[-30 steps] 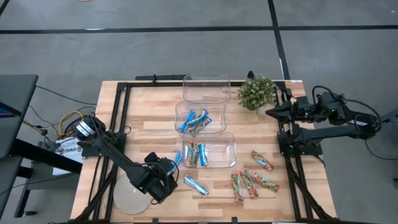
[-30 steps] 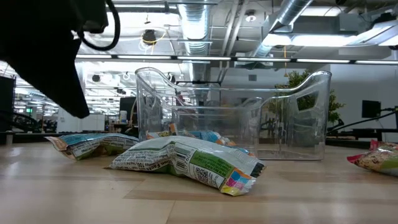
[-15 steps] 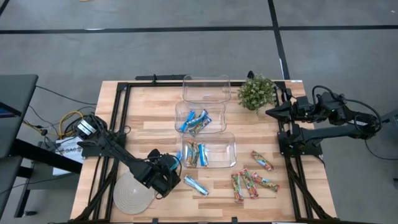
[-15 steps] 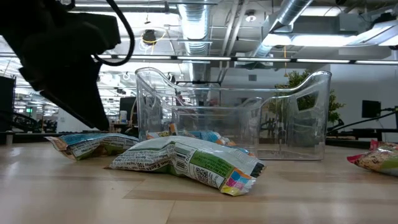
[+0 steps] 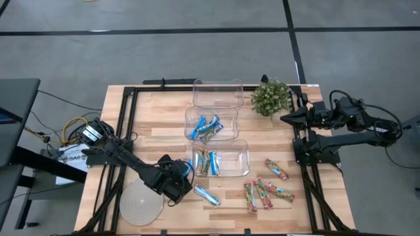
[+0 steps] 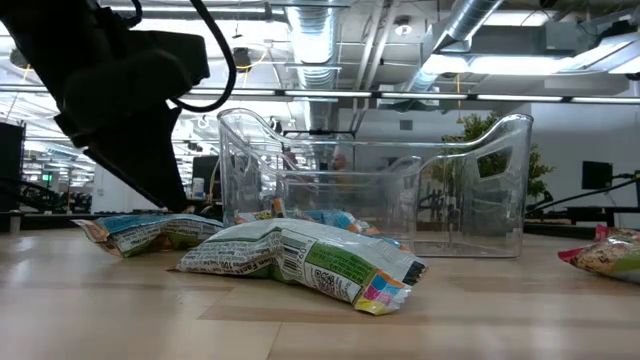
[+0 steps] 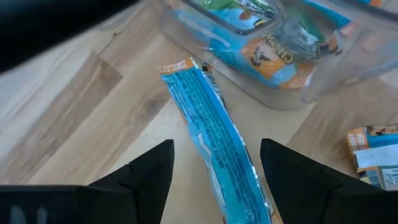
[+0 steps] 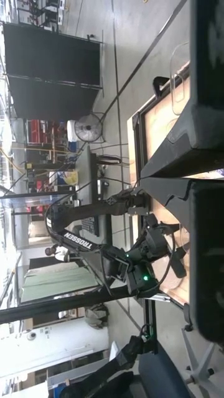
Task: Pick and place Granola Bars by type
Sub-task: Put the yellow granola bar into the bottom transparent bin
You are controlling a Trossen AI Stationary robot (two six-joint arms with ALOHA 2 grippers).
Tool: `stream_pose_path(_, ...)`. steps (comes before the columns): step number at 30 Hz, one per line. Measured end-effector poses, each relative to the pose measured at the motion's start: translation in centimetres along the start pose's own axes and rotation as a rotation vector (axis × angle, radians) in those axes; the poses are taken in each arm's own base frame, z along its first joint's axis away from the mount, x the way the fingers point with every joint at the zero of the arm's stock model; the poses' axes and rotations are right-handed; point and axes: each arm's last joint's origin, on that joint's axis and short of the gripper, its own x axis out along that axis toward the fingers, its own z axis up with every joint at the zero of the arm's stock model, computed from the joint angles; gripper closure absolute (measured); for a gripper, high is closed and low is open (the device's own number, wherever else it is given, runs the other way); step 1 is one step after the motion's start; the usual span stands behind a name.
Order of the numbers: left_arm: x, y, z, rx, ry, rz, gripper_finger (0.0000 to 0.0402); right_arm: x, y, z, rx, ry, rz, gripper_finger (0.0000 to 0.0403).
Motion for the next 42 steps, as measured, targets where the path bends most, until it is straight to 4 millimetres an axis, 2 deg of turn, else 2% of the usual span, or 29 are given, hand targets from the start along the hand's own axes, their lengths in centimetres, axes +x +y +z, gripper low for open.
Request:
stream_pose_path(13, 1.0, 0.7, -1.0, 0.019, 0.016, -0.014, 0.0168, 0.0, 0.0, 0.0, 0.000, 0.000, 0.000, 0.0403)
stream_pose_path(24, 2.3, 0.3, -1.8, 0.048, 0.086, -0.002, 0.0168, 0.0, 0.0, 0.0, 0.000, 0.000, 0.000, 0.0403)
stream_pose_path(31, 2.3, 0.1, -1.7, 0.039, 0.085, 0.000, 0.0170, 0.0, 0.0, 0.0, 0.000, 0.000, 0.000, 0.0403)
stream_pose_path(36, 2.3, 0.0, -1.7, 0.039, 0.093, -0.005, 0.0195, 0.0, 0.0, 0.0, 0.000, 0.000, 0.000, 0.0403)
stream_pose_path(42, 2.4, 0.0, -1.8, 0.040, 0.099, -0.010, 0.0256, 0.0, 0.0, 0.0, 0.000, 0.000, 0.000, 0.0403)
